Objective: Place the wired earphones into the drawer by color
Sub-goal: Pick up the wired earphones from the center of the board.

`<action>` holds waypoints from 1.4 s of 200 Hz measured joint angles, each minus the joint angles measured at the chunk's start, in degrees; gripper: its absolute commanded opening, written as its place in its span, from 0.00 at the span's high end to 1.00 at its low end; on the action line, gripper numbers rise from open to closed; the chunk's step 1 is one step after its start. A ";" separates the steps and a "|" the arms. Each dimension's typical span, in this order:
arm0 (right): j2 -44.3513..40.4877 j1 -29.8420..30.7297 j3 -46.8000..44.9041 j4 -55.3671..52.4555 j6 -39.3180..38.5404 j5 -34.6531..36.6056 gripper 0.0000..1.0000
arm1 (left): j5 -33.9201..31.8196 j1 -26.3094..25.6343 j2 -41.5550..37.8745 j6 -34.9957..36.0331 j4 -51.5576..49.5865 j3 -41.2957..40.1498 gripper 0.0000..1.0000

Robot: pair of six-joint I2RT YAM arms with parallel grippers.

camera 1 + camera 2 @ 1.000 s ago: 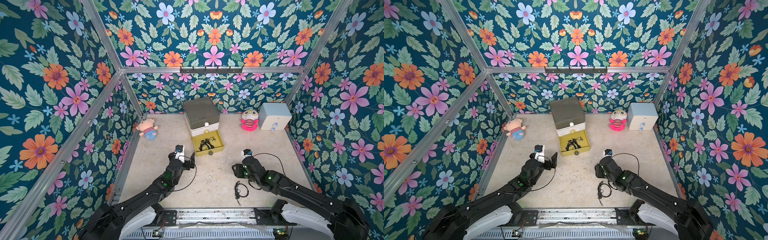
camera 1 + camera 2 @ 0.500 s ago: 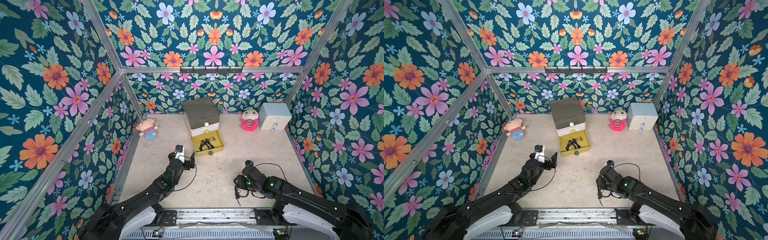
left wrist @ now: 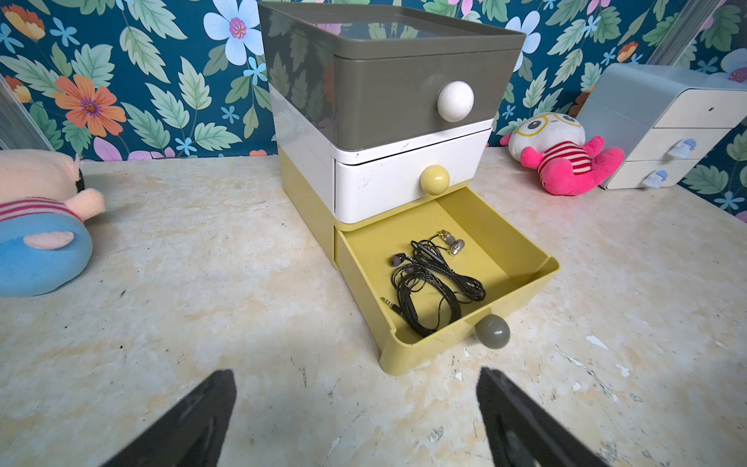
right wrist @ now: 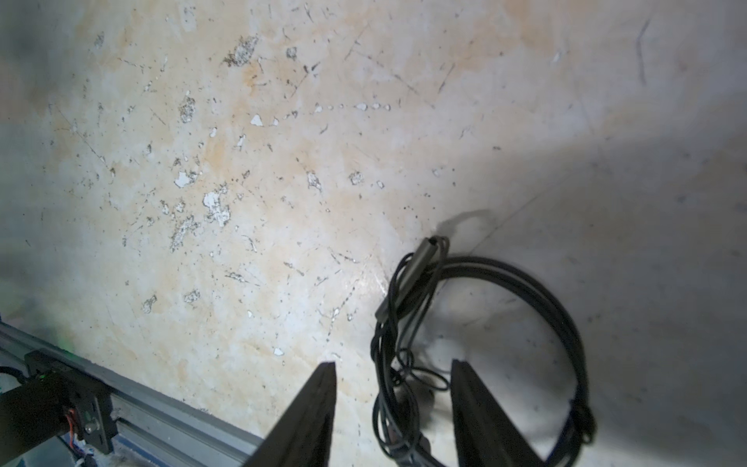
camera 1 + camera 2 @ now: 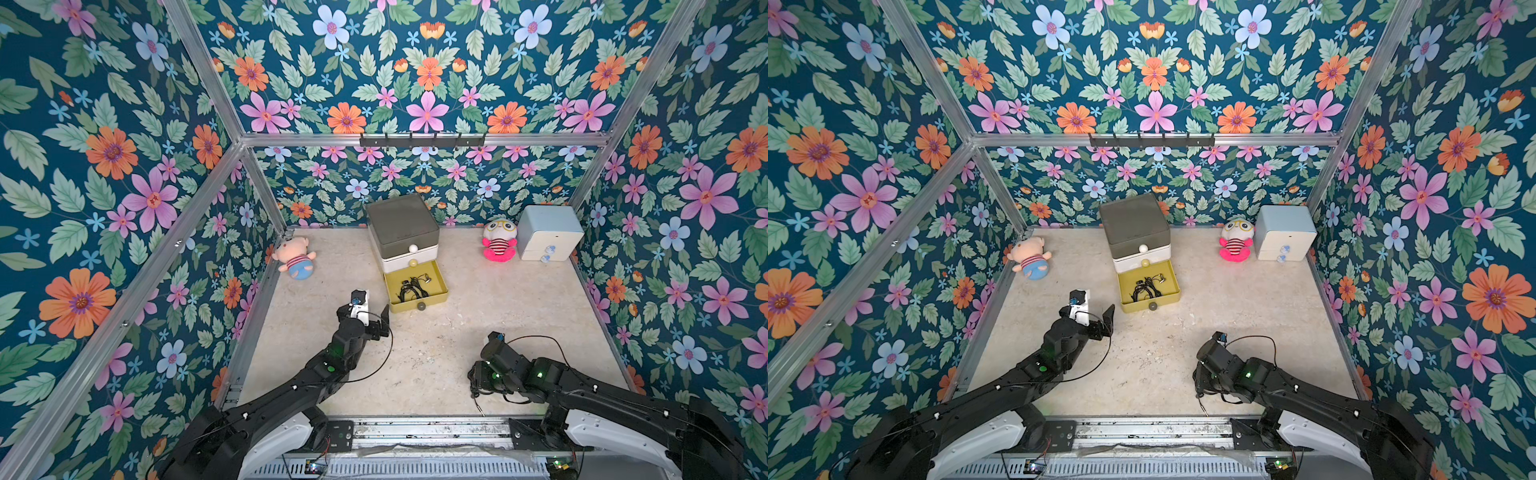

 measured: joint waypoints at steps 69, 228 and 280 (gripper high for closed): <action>2.91 0.48 -0.31 0.61 0.20 -1.20 0.60 | 0.00 0.00 0.50 0.15 0.02 0.07 0.01; 6.14 1.14 0.48 2.08 -1.40 -0.94 0.97 | 0.00 0.00 1.09 0.20 0.00 0.46 0.01; 3.23 1.14 1.77 1.66 -1.68 0.55 0.99 | -0.04 0.00 0.81 0.22 0.02 0.46 0.01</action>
